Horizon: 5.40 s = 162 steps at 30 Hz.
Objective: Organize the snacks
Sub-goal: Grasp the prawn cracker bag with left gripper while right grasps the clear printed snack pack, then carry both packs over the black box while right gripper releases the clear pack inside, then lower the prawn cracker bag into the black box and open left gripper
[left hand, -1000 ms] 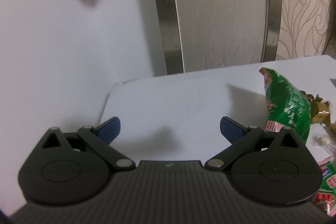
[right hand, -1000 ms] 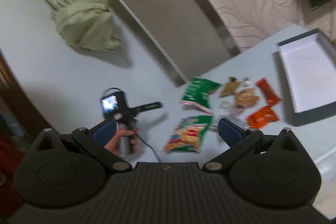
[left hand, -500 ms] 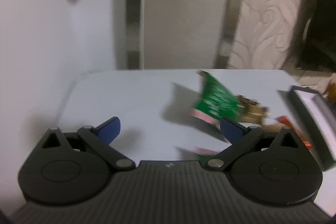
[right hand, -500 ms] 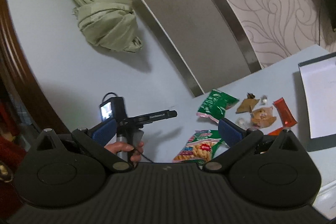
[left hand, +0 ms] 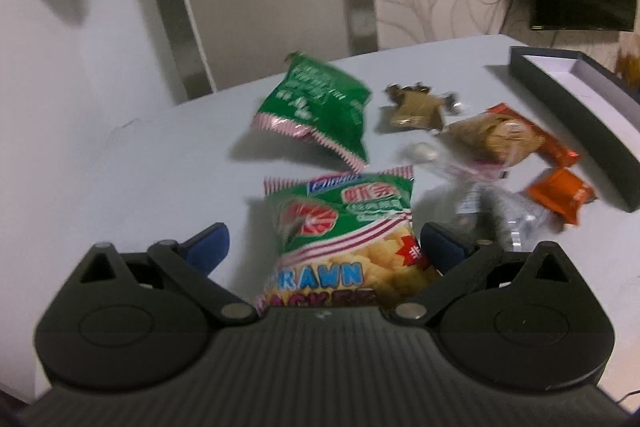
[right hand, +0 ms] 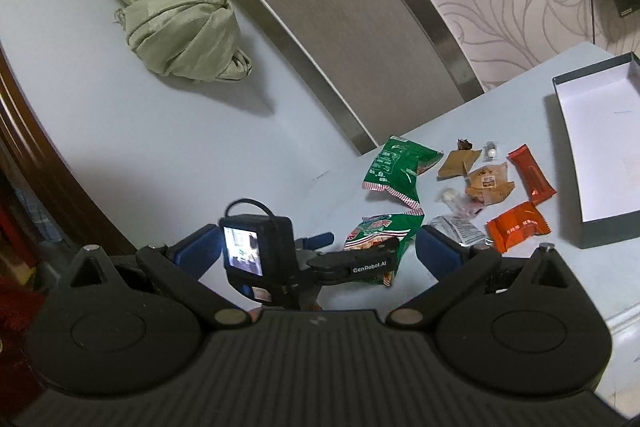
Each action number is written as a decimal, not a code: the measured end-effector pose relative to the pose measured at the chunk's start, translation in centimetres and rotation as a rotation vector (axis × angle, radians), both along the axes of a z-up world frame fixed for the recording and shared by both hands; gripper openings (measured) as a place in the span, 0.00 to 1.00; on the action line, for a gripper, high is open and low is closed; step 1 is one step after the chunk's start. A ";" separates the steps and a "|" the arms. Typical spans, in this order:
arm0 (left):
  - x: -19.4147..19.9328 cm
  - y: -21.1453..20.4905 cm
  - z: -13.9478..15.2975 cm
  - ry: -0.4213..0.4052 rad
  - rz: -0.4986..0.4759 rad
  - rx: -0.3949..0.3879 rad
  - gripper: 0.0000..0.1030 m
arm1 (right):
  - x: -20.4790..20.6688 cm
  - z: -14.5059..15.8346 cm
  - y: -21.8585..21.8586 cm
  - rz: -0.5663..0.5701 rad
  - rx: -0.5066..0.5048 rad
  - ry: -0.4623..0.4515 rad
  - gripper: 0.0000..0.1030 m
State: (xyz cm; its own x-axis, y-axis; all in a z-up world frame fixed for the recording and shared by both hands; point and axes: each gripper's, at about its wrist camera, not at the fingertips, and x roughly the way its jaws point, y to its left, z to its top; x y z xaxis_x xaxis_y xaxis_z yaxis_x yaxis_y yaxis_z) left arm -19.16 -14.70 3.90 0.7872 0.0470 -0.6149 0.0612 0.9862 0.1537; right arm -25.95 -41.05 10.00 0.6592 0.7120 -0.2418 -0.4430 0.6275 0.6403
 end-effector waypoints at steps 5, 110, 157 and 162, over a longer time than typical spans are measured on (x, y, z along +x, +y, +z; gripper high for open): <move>1.7 2.6 -0.2 0.000 0.093 -0.003 1.00 | -0.8 0.2 -0.2 -0.011 -0.040 -0.004 1.00; 3.4 1.8 3.9 -0.042 -0.383 -0.228 0.66 | 11.2 -4.5 9.7 -0.095 -0.599 0.144 0.59; 16.6 -29.4 0.0 0.028 -0.461 -0.152 0.82 | 19.3 -9.2 -16.2 -0.145 -0.633 0.183 0.74; 15.4 -28.7 1.0 -0.033 -0.464 -0.142 0.82 | 18.2 -8.1 -15.9 -0.191 -0.621 0.155 0.80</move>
